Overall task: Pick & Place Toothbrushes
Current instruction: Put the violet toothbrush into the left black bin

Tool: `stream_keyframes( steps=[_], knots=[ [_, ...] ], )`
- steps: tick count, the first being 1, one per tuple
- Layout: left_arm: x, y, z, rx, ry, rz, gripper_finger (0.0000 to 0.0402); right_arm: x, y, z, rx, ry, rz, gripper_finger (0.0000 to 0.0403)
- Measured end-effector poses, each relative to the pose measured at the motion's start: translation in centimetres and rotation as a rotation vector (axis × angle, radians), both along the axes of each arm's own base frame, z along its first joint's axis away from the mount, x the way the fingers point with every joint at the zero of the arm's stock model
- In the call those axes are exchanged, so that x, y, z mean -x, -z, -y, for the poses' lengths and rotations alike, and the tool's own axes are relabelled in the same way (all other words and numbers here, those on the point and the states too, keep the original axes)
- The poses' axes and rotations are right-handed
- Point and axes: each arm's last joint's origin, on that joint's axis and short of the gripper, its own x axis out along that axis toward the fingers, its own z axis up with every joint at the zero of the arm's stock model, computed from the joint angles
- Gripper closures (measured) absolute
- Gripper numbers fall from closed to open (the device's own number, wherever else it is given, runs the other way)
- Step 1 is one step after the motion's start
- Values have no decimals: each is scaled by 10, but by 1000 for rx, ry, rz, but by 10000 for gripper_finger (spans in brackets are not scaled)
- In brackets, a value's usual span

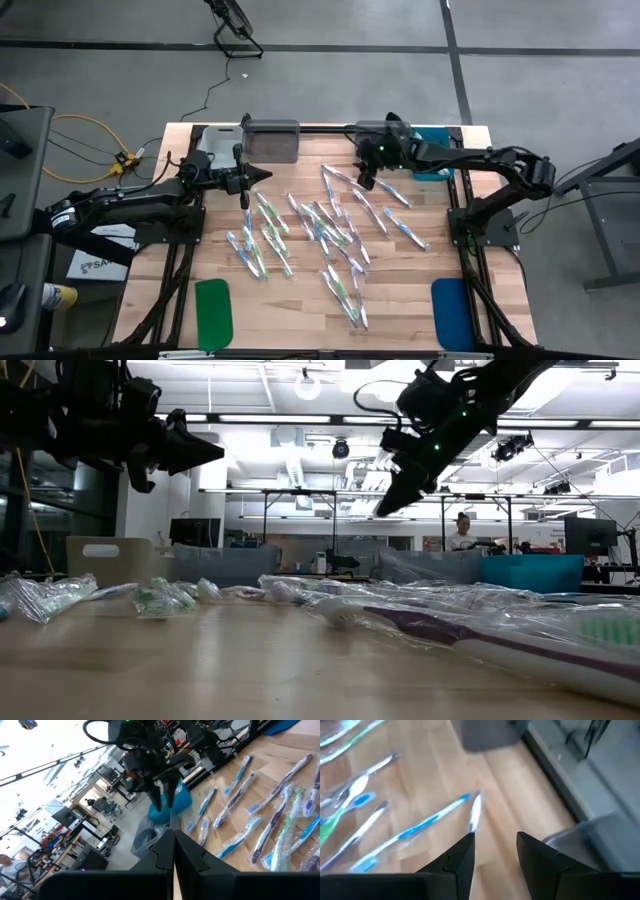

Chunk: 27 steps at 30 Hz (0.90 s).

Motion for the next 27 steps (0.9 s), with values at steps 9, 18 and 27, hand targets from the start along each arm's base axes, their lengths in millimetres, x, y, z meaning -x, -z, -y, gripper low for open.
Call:
stream_keyframes(
  steps=[9,18,27],
  knots=[
    [0,0,0,-5,0,-1,401,-3,9,-29,-211,94,-34,264],
    [0,1,0,-5,0,-7,401,5,22,-64,-475,348,-135,265],
    [0,1,0,-15,0,-9,401,8,40,-105,-306,348,-146,265]
  ],
)
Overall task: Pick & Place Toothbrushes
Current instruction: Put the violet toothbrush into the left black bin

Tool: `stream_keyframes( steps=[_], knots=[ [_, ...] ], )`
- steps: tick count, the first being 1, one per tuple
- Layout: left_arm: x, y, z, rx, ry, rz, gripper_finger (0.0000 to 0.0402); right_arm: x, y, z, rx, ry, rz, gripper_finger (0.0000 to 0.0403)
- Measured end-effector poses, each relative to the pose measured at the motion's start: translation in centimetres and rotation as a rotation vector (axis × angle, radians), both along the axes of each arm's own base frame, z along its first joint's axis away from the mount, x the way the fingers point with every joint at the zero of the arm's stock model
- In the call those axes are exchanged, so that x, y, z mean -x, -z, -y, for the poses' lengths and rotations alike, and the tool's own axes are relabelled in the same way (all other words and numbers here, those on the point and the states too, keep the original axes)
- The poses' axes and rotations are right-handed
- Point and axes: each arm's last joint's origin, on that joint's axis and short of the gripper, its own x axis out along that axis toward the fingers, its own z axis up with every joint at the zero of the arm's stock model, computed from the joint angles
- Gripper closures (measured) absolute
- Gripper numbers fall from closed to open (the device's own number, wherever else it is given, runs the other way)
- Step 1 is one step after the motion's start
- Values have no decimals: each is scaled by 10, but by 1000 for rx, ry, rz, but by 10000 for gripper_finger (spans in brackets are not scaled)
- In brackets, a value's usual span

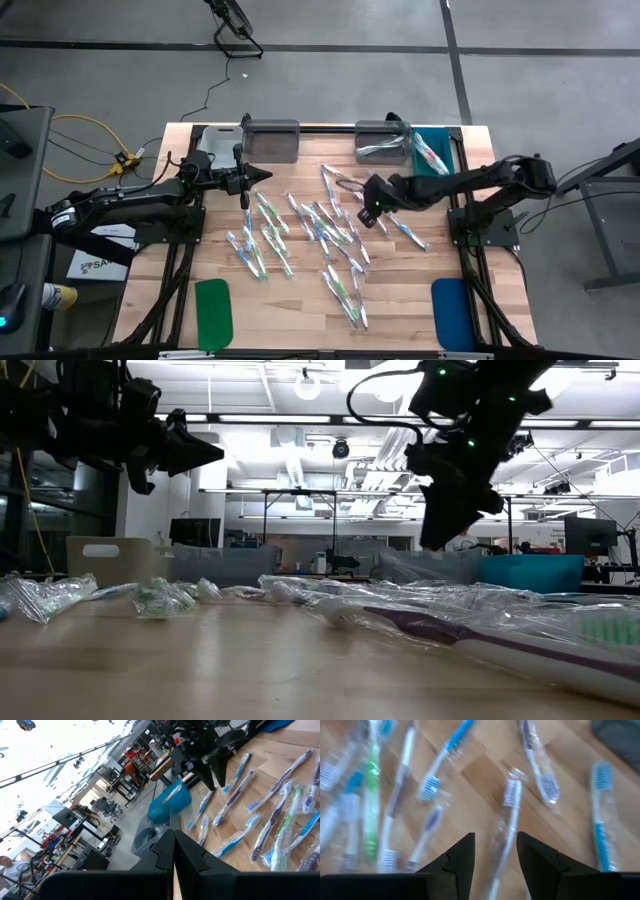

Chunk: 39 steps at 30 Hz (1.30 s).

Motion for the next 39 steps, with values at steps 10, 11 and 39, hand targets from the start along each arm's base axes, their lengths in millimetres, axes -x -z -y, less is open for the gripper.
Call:
stream_keyframes(
  steps=[10,11,39],
  knots=[
    [0,0,0,1,0,0,401,6,19,-24,58,-20,55,265],
    [0,0,0,1,0,0,401,7,22,-25,69,-26,48,265],
    [0,1,0,7,0,-7,401,-5,77,-38,231,-57,-36,359]
  ],
)
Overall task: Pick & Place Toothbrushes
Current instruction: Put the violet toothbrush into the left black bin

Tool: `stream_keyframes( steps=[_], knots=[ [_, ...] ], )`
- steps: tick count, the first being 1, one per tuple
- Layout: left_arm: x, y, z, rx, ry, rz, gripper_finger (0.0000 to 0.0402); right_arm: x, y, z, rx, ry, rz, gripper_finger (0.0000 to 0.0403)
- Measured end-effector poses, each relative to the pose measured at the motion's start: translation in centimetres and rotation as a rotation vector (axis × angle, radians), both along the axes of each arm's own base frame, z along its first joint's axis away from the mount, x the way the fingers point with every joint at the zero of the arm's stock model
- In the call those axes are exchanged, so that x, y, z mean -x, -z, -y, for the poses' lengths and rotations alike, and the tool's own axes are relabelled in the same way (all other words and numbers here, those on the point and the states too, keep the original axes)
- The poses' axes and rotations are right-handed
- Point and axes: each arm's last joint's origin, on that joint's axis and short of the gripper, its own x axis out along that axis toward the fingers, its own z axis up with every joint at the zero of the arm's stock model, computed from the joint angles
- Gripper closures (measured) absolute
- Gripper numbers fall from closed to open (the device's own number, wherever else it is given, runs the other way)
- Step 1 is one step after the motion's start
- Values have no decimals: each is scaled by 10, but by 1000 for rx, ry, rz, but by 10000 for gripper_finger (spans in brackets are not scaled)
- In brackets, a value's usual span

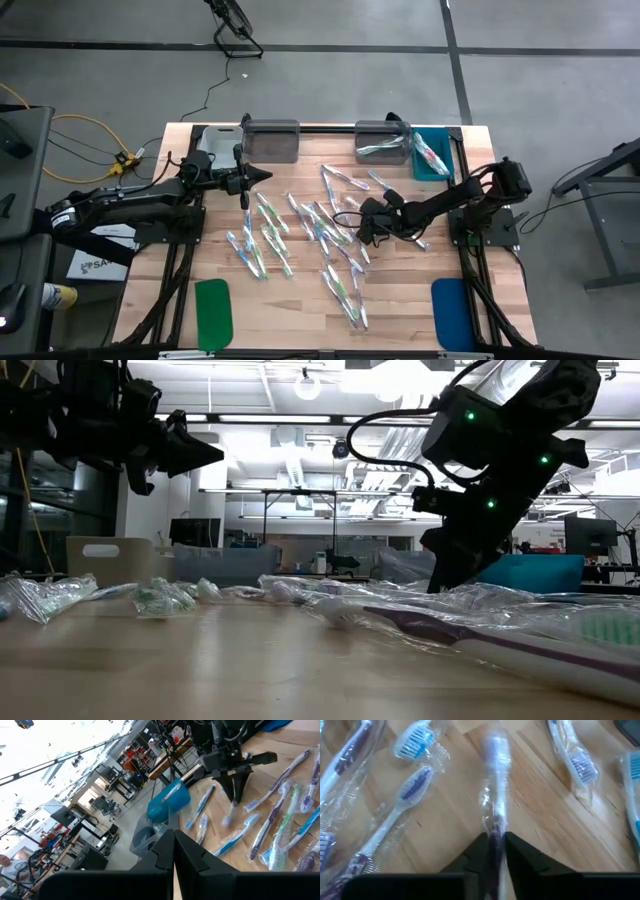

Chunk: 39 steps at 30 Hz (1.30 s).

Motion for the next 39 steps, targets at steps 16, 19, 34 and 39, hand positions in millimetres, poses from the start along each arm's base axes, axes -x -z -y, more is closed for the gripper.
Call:
stream_keyframes(
  steps=[16,19,34,39],
  knots=[
    [0,-3,0,13,-9,30,401,-15,-38,12,127,-92,213,395],
    [0,-4,0,21,-9,42,401,-25,-52,21,180,-156,325,395],
    [-20,-8,-12,145,21,185,400,-42,-111,72,398,-568,865,395],
    [-51,-12,-21,217,108,174,367,-40,-123,82,458,-656,969,395]
  ],
)
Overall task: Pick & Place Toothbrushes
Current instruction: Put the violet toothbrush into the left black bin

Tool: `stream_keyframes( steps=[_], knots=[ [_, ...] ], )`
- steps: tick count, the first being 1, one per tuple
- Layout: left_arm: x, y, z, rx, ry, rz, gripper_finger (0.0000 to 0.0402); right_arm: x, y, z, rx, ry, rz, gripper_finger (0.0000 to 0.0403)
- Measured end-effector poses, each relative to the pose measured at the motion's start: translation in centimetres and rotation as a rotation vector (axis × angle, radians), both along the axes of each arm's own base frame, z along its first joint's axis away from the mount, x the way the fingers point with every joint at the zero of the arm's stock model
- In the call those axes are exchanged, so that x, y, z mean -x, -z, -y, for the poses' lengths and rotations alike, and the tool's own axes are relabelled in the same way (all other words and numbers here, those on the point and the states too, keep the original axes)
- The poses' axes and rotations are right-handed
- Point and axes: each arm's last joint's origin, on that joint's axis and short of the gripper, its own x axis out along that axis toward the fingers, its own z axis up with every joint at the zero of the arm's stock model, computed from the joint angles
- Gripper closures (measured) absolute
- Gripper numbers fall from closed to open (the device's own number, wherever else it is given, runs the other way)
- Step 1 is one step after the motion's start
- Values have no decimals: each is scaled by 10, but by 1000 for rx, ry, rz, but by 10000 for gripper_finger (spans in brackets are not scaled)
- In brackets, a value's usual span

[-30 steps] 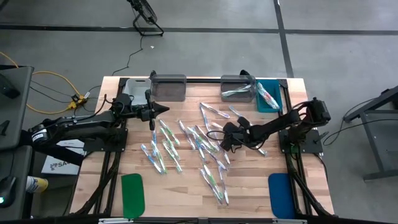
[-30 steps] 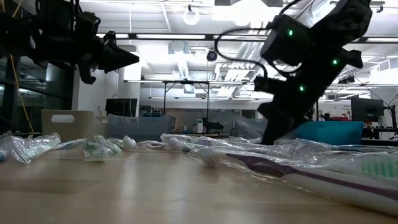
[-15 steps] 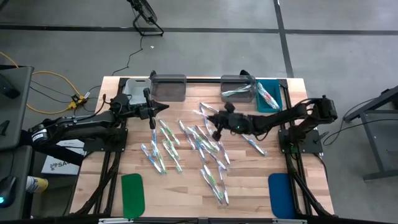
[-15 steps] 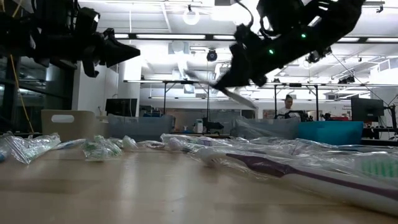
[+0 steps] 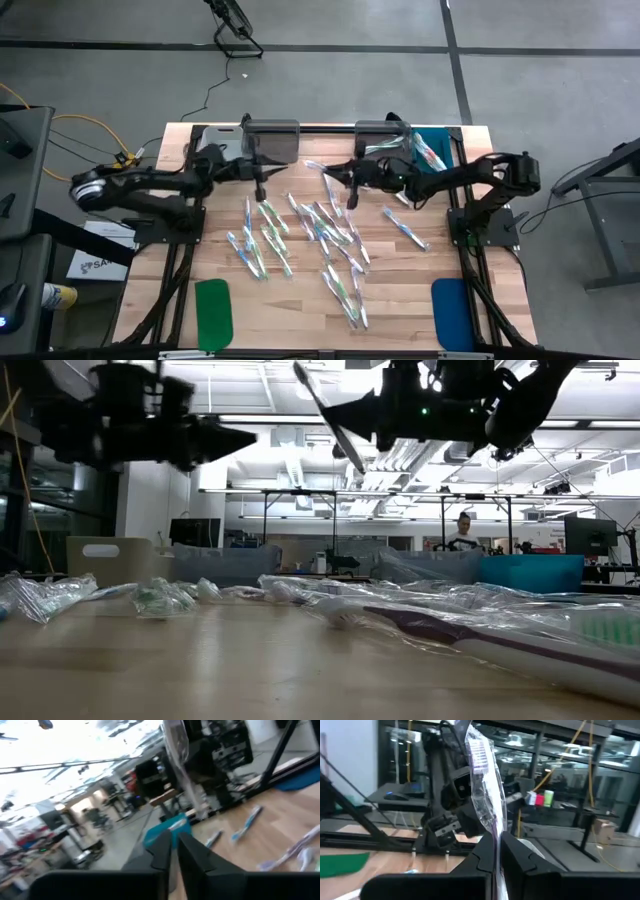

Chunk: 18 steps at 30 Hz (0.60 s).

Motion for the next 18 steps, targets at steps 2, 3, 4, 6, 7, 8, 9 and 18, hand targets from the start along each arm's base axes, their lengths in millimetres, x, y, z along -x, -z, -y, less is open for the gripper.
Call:
stream_keyframes(
  steps=[2,3,4,6,7,8,9,18],
  knots=[
    [-17,-3,-1,15,37,-6,336,0,0,2,15,-19,-7,395],
    [-26,-5,-1,22,53,-5,319,0,0,2,25,-26,-5,395],
    [-34,-9,-1,26,69,3,301,0,-1,1,30,-34,0,395],
    [-51,-15,-1,34,99,12,268,0,-1,1,33,-34,3,395],
    [-57,-17,0,42,111,13,253,0,-1,1,34,-34,2,395],
    [-63,-18,-1,46,119,14,240,0,-1,1,34,-35,0,395],
    [-68,-21,-1,53,127,19,229,0,-1,1,37,-38,-1,395],
    [-76,-31,-2,104,175,51,197,0,3,4,75,-19,-44,395]
  ],
)
